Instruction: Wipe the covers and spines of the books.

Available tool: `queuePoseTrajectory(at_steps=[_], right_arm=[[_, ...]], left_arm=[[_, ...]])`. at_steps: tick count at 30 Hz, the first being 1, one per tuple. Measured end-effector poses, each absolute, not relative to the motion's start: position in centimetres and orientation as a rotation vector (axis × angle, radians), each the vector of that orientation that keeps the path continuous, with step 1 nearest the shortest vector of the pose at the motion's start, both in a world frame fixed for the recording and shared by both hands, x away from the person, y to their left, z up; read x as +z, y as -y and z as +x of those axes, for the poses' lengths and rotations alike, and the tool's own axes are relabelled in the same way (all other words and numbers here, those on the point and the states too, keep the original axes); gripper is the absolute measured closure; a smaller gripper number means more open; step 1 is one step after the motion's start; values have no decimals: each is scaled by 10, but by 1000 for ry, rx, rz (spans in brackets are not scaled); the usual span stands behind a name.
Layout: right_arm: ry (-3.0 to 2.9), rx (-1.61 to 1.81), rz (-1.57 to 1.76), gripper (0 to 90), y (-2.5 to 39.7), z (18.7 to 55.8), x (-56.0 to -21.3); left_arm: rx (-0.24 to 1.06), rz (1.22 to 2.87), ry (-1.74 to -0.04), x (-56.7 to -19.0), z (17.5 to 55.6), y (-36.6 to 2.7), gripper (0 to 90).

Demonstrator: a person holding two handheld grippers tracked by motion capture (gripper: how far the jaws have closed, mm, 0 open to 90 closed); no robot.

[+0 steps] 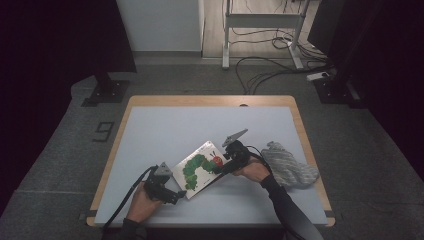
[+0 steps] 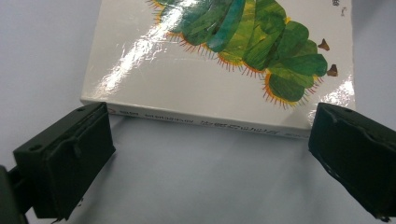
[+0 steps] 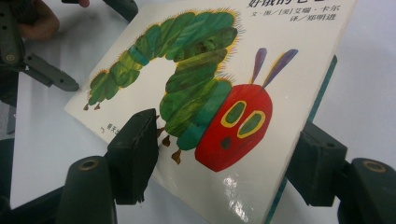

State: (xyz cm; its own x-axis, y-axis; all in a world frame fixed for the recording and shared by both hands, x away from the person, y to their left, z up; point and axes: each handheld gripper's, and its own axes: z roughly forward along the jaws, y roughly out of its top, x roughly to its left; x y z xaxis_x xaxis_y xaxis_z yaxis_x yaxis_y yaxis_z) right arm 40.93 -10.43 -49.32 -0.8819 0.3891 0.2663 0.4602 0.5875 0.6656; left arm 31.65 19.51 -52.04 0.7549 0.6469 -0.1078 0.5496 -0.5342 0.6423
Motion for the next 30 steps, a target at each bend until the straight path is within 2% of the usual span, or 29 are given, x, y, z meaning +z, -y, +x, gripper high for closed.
queuePoseTrajectory(at_steps=[15,30], right_arm=[[2789,-1126,-701,358,112,397,-493],[2824,-1124,-710,380,118,387,-496]], left_arm=[[185,2262,-903,-516,317,-198,0],[109,2231,-883,-514,323,-190,0]])
